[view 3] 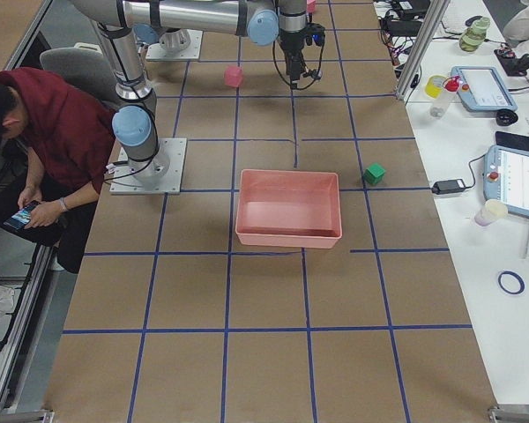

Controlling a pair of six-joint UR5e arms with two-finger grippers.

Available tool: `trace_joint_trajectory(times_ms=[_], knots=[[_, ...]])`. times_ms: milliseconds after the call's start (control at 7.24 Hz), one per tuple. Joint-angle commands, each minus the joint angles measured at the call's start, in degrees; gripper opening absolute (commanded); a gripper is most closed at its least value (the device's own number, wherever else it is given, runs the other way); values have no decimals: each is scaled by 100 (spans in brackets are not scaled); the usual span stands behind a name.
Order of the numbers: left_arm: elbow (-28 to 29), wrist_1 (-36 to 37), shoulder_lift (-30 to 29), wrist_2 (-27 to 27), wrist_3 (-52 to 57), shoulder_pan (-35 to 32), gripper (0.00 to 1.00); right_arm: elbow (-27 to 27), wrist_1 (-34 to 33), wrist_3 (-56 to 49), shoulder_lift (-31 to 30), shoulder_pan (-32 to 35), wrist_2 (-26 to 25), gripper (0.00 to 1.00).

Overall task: Align button upright
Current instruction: 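Lift the button with the left gripper and rotate it cap-up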

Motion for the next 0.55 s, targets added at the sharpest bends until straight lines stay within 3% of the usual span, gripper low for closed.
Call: trace_joint_trajectory(times_ms=[0,276,414], knots=[[1168,-3252,143,-1212,-1471,91,0,-566,992,11,-103,-23,421,100],[1375,-4062,-94,-2600,-1863,484,0,-1165,2144,-76,-95,-102,475,100],[1444,-4422,-234,-3418,-1864,931,0,-1168,2217,-94,-51,-111,1085,100]])
